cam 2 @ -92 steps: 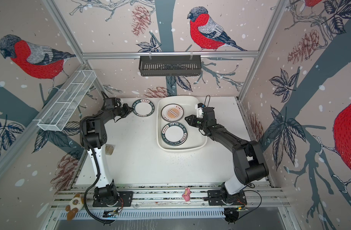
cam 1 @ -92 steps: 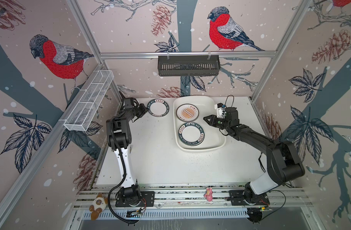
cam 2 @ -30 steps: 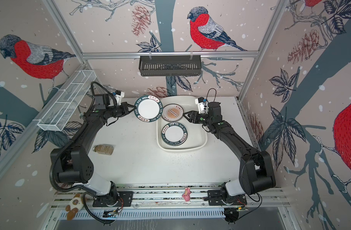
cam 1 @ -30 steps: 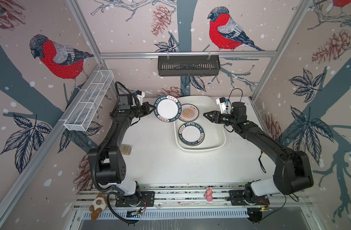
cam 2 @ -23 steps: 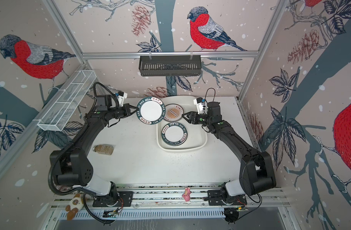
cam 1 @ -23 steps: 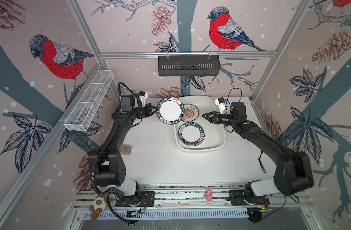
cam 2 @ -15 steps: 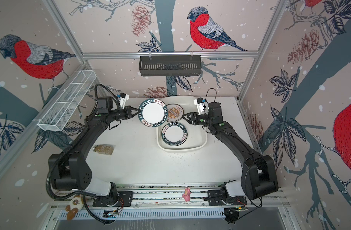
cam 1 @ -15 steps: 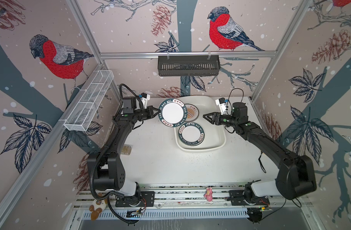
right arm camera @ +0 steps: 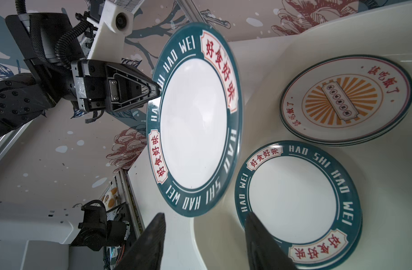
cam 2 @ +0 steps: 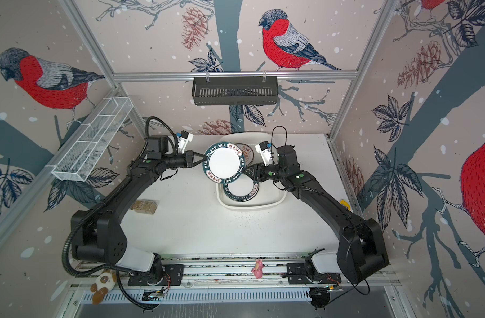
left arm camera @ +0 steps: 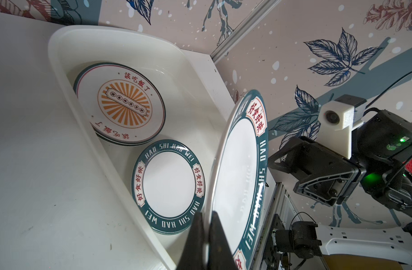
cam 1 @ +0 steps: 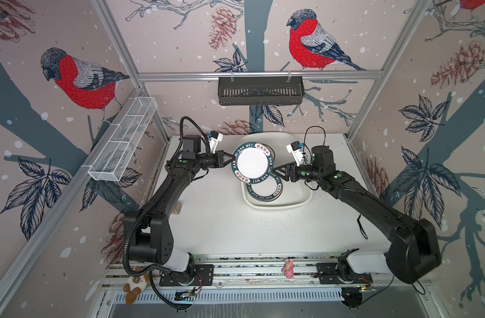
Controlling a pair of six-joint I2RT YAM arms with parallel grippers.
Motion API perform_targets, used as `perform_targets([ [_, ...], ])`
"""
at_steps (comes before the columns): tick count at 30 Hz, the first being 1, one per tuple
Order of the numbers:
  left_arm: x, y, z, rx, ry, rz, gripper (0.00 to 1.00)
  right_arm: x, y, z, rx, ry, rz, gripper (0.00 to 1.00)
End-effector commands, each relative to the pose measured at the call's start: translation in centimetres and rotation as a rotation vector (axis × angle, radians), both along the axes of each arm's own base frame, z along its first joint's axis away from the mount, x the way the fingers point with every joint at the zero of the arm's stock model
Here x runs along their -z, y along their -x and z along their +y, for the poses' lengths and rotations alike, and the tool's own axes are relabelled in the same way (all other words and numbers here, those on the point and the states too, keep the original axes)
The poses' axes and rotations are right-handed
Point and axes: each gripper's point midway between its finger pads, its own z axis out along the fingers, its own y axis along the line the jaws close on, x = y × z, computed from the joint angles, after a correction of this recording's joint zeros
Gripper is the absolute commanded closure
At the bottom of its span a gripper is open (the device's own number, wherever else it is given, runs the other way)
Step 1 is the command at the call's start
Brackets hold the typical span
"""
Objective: Place the plates into the plastic bin on the countertop
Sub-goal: Place the plate in the plastic bin.
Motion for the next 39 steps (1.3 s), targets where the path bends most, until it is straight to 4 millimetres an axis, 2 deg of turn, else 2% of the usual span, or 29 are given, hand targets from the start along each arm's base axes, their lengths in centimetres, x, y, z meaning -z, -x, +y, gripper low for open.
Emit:
perform_targets([
  [1,-1.2,0.2,-0.9,0.053,0.015,-0.062,1.0,-0.1,0.0,-0.5,0.034,0.017,-0.032,0.44],
  [6,-1.5,0.4,-1.5,0.066,0.011,-0.07,1.0,-0.1,-0.2,-1.1,0.081,0.032,-0.045,0.44],
  [20,-1.8,1.2,-2.4,0.107,0.028,-0.079,1.0,-0.8,-0.5,0.0,0.053,-0.065,-0.032,0.47],
  [25,-2.3,1.8,-2.7,0.138,0.042,-0.093,1.0,-0.8,-0.9,0.1,0.051,-0.083,-0.019,0.56],
  [39,-3.4,2.3,-3.0,0.141,-0.042,-0.184,1.0,-1.0,-0.6,0.4,0.015,-0.169,0.003,0.68],
])
